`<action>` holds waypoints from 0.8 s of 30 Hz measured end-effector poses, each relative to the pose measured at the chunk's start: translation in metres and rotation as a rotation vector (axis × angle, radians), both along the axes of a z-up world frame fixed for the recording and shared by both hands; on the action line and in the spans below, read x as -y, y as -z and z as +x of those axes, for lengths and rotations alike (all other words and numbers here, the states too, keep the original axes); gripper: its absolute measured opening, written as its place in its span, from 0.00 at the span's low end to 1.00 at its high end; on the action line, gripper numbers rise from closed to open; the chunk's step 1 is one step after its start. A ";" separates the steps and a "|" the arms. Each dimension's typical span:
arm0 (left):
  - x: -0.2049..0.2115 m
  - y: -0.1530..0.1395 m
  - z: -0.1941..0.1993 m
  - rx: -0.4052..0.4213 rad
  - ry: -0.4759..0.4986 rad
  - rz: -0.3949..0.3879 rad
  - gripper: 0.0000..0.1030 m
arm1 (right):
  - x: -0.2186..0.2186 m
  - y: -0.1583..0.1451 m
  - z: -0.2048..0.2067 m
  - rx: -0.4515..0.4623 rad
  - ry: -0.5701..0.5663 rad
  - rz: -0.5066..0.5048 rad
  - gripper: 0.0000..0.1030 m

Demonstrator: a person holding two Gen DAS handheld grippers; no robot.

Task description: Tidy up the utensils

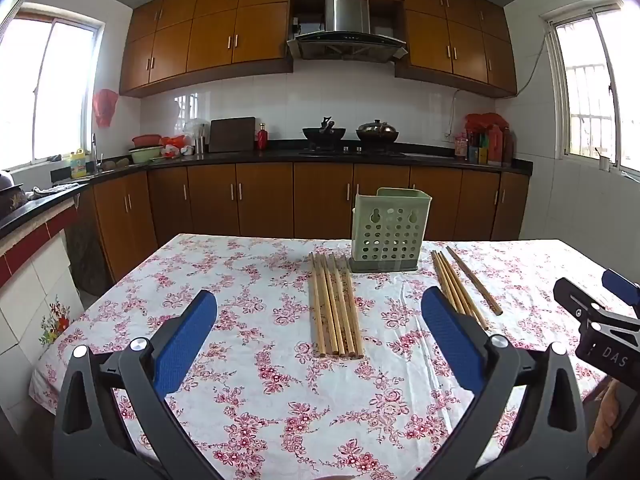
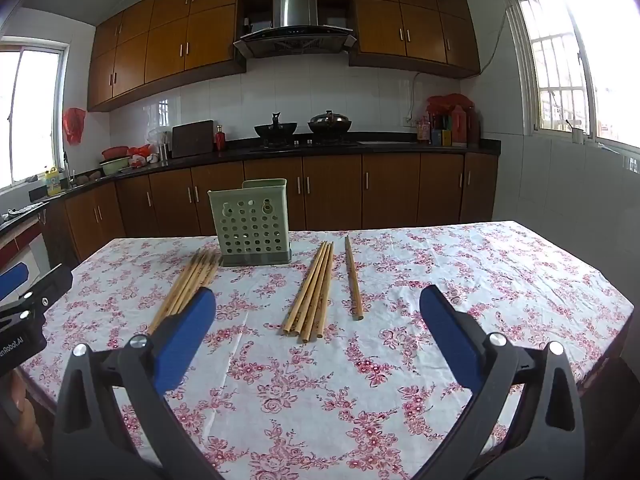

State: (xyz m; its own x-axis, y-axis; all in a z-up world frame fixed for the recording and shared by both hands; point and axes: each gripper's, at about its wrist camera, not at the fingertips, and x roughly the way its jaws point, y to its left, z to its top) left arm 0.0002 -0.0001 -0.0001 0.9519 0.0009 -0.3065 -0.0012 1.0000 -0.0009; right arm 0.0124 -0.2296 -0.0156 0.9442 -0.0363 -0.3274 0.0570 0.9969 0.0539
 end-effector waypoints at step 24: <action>0.000 0.000 0.000 -0.001 0.005 0.001 0.98 | 0.001 0.002 0.000 0.001 0.001 0.005 0.96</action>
